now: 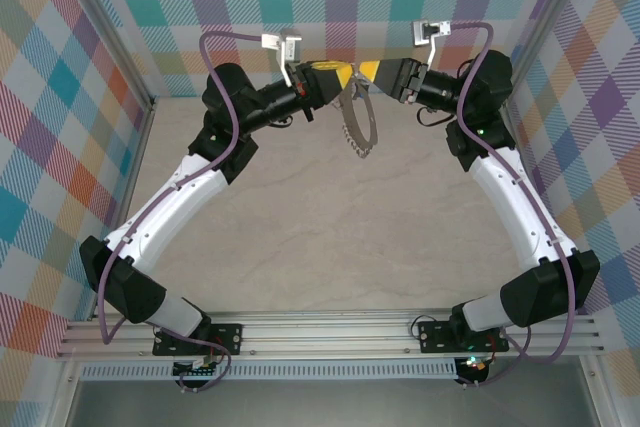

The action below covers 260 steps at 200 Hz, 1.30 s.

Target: Put the keys on the keyring

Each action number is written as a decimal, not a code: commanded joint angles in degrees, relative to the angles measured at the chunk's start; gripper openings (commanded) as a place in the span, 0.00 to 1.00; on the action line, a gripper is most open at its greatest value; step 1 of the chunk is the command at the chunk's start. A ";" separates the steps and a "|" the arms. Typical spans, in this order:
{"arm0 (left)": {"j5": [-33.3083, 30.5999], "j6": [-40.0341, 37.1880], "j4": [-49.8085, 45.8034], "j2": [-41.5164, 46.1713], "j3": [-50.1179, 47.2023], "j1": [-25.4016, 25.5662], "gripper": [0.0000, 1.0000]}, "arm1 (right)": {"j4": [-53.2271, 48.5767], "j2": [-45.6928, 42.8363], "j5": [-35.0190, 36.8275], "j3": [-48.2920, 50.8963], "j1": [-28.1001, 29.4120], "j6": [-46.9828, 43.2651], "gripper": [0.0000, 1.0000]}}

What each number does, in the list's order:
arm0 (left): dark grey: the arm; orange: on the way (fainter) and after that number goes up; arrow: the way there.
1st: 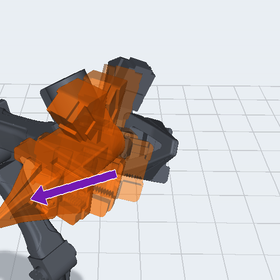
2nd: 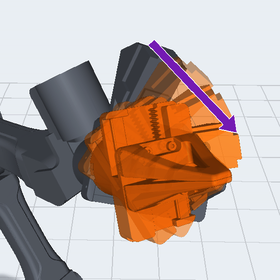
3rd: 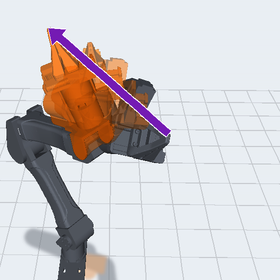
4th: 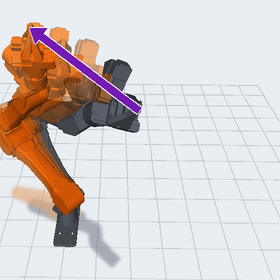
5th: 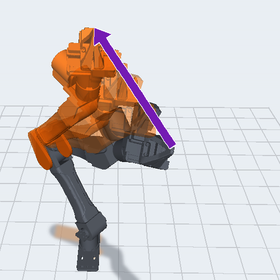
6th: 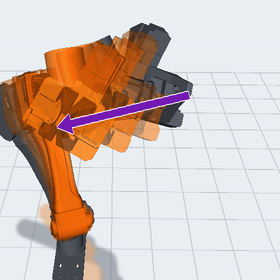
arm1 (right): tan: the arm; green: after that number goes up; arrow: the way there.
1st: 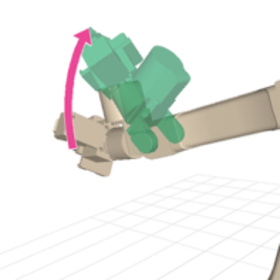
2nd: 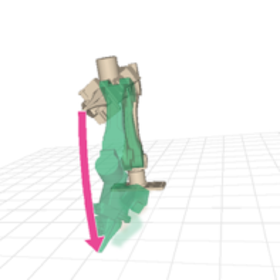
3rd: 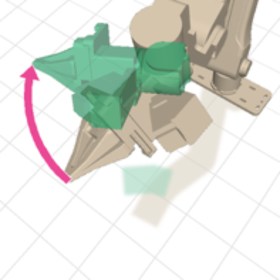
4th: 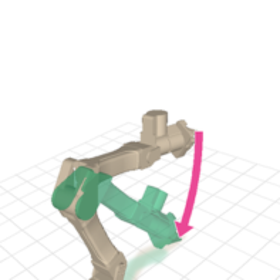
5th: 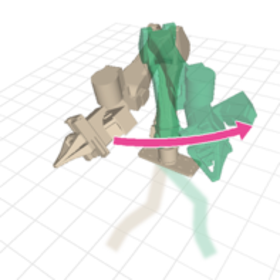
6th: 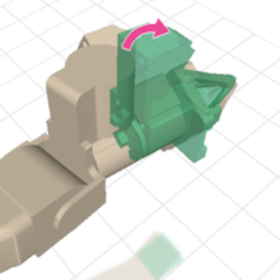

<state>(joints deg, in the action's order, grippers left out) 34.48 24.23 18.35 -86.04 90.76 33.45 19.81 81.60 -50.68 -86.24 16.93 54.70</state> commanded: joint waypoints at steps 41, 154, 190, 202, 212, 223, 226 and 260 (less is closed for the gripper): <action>-0.27 1.21 4.59 0.75 -0.47 -0.52 0.00 | 3.60 -0.40 -1.57 -0.55 1.12 1.20 0.27; -1.88 1.05 3.76 1.12 -0.82 -0.49 0.00 | -0.78 -0.39 -0.92 -1.21 2.47 -2.04 0.00; -3.12 -5.33 -8.27 2.12 2.93 -1.49 0.06 | -19.29 -0.27 -0.45 -7.08 2.45 -15.27 0.00; -2.23 -7.74 -12.63 2.17 5.30 -2.19 0.16 | -26.96 0.17 -0.35 -10.05 2.45 -21.49 0.00; -1.43 -9.48 -16.60 1.97 7.38 -2.83 0.25 | -32.89 0.64 0.35 -12.37 2.47 -26.17 0.00; -0.55 -11.59 -20.93 1.69 9.66 -3.52 0.33 | -37.89 1.15 0.92 -14.42 2.36 -30.29 0.00; -0.28 -12.16 -22.12 1.62 10.30 -3.64 0.36 | -39.04 1.35 1.00 -14.85 2.32 -31.20 0.00; 3.19 -17.60 -33.43 0.09 16.25 -5.73 0.56 | -51.30 3.82 3.55 -21.75 2.19 -42.36 0.00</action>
<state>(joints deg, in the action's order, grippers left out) 34.06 12.69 -4.43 -86.02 102.94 29.08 -18.68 83.57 -49.12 -103.04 19.11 25.41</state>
